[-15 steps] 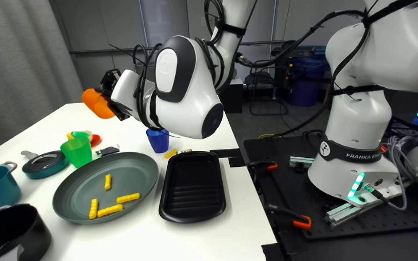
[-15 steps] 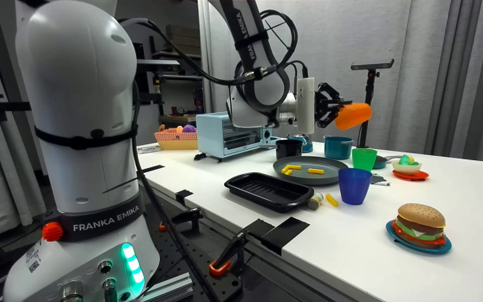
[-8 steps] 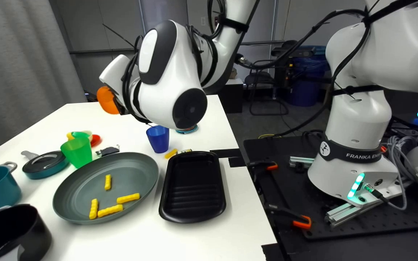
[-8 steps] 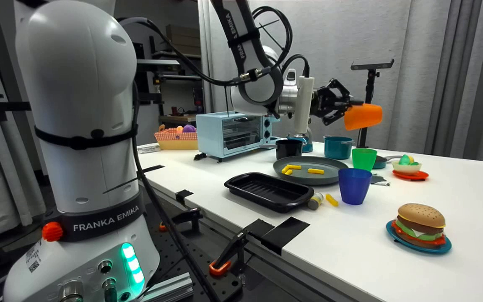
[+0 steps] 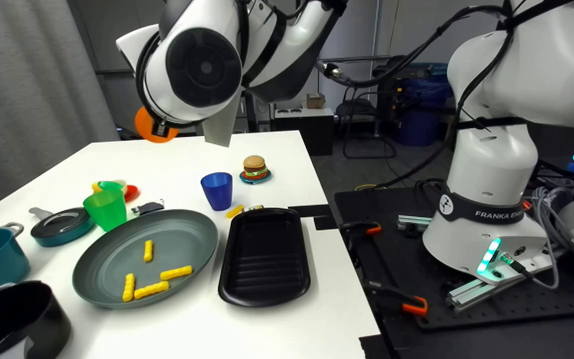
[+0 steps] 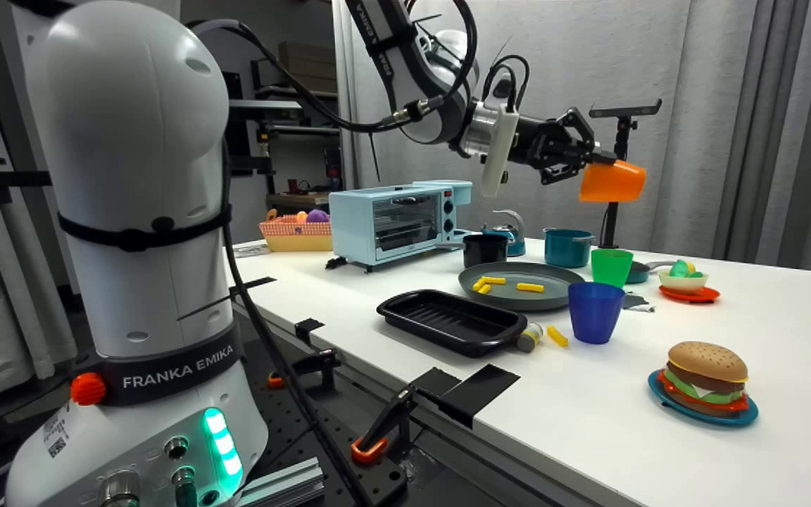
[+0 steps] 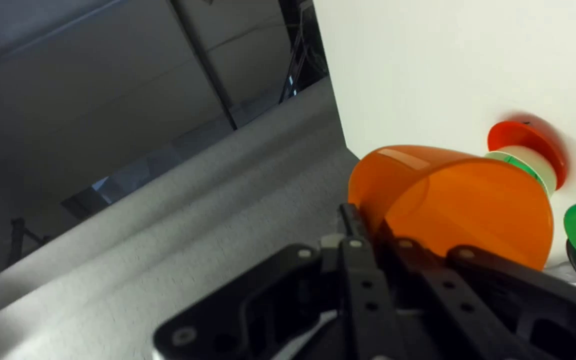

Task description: Pour the contents from the orange cup onto the gray plate

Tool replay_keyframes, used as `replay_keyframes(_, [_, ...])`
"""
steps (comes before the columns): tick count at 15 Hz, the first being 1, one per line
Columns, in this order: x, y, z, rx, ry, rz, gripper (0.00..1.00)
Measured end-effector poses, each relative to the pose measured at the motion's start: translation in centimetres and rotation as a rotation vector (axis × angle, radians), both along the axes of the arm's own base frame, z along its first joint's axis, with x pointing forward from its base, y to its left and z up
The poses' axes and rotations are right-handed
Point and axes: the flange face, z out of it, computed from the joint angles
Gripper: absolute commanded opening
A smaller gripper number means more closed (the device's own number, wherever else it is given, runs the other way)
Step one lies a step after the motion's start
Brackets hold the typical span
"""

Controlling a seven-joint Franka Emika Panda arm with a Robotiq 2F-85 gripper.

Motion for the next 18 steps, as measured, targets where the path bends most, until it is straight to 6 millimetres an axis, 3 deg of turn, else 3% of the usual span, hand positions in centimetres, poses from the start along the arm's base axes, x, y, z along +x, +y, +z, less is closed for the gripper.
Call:
replay_keyframes(6, [-0.4,-0.1,2.7,0.332,-0.017,-0.125,0.00])
replay_keyframes(11, [-0.5,-0.8,3.2,0.607,-0.010,-0.222,0.00])
replay_keyframes(18, [0.0,-5.1,2.0,0.981,-0.021,-0.404,0.00])
